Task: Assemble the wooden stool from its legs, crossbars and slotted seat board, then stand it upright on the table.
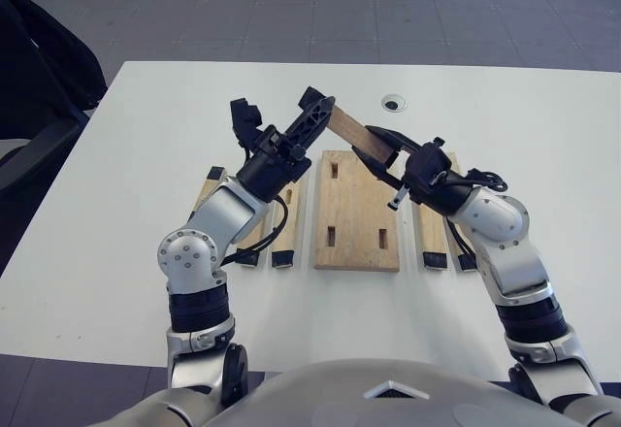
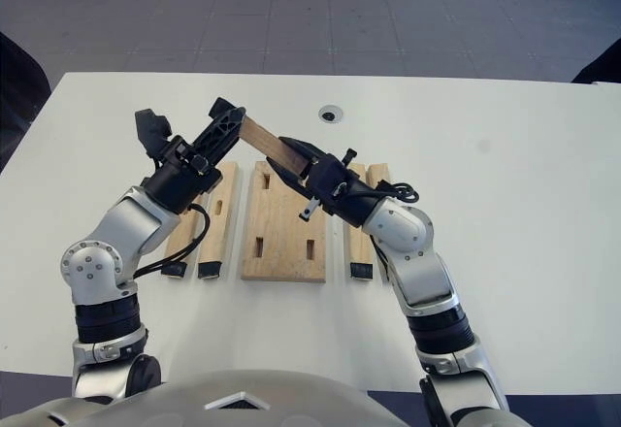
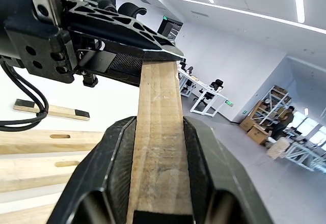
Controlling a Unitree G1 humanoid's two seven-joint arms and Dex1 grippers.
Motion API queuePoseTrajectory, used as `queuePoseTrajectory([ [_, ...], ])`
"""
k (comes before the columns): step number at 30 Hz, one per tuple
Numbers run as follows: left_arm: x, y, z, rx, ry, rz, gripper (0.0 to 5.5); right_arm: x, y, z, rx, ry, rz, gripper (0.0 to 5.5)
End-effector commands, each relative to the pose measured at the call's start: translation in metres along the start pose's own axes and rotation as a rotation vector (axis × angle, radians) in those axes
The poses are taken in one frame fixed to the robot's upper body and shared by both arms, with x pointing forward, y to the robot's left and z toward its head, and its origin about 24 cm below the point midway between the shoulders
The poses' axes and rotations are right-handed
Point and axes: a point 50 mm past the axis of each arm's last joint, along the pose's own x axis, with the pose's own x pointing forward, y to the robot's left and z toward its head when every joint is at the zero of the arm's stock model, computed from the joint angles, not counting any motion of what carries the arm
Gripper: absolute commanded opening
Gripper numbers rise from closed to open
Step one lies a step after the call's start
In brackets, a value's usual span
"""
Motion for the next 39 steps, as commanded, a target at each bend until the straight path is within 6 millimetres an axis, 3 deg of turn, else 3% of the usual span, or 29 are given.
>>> queuePoseTrajectory([
  [1,0.001,-0.002,0.0,0.002,-0.011,-0.012,0.62,-0.001,0.006,-0.004,-0.055,0.02,0.023,1.29],
  [9,0.003,0.0,0.006,-0.014,-0.064,0.005,0.62,-0.004,0.016,-0.007,-0.156,0.027,0.047,1.29],
  [10,0.003,0.001,0.006,-0.014,-0.071,0.01,0.62,-0.004,0.018,-0.007,-0.176,0.03,0.058,1.7],
  [18,-0.001,0.007,0.009,0.059,-0.065,0.064,0.43,-0.003,0.008,-0.005,-0.102,0.067,-0.044,3.19],
  [20,-0.006,0.011,0.016,0.12,-0.08,0.11,0.43,-0.005,-0.004,-0.006,-0.073,0.111,-0.127,3.47],
  [24,-0.029,0.021,0.042,0.236,-0.159,0.227,0.43,-0.019,-0.02,-0.023,-0.001,0.243,-0.234,3.47],
  [27,-0.055,0.022,0.068,0.425,-0.218,0.388,0.43,-0.036,-0.016,-0.042,0.037,0.36,-0.242,3.47],
  [29,-0.066,0.02,0.074,0.555,-0.223,0.487,0.43,-0.041,-0.012,-0.048,0.049,0.391,-0.249,3.47],
  [32,-0.076,0.017,0.067,0.748,-0.178,0.608,0.43,-0.043,-0.012,-0.052,0.045,0.417,-0.273,3.47],
  [39,-0.079,0.013,0.029,1.041,-0.083,0.794,0.43,-0.044,-0.003,-0.055,0.049,0.443,-0.298,3.47],
])
